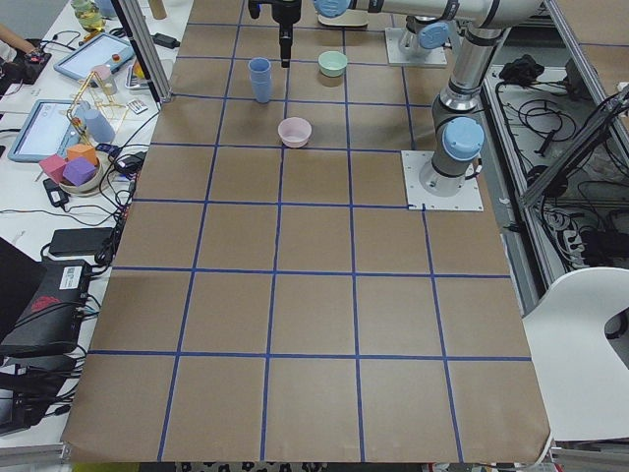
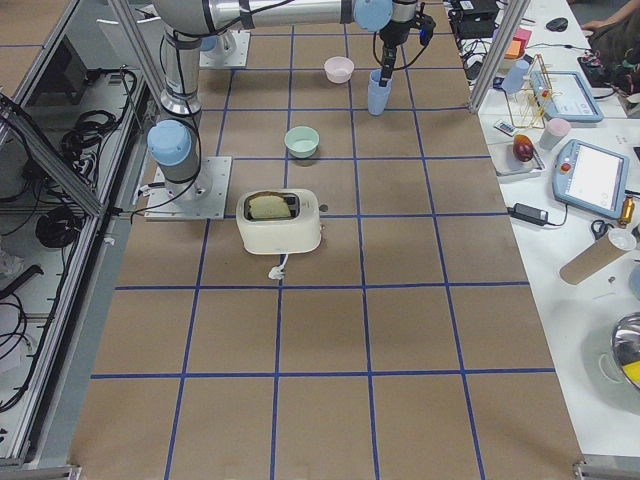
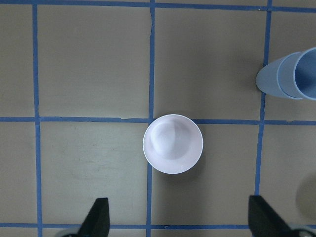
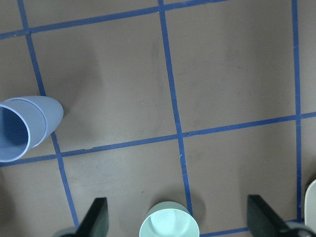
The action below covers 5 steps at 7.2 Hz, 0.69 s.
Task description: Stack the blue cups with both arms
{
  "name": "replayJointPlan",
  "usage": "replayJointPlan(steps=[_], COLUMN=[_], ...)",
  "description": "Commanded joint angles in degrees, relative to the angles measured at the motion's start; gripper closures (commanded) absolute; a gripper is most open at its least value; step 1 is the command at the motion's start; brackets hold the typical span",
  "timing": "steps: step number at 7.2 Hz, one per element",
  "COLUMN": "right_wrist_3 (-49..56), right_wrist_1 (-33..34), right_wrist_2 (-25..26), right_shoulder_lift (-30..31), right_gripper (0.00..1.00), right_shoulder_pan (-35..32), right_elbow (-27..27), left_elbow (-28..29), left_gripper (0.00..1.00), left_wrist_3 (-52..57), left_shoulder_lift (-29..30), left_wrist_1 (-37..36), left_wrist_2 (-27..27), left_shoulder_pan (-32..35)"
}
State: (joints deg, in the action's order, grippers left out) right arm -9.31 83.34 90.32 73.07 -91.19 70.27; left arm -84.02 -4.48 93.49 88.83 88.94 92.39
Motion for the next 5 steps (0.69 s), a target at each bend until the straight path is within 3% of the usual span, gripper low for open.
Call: replayJointPlan(steps=[1,5], right_wrist_3=[2.9,2.8], right_wrist_1=[-1.2,-1.2], right_wrist_2=[0.0,0.4], right_shoulder_lift=[4.1,6.6], right_gripper=[0.0,0.0], right_shoulder_pan=[2.5,2.3], right_elbow=[3.3,5.4], left_elbow=[0.0,0.0], left_gripper=[0.0,0.0], left_wrist_3=[-0.1,-0.1], left_shoulder_lift=[0.2,0.1], left_wrist_1=[0.0,0.0], left_wrist_2=[0.1,0.1], left_shoulder_pan=[0.1,0.1])
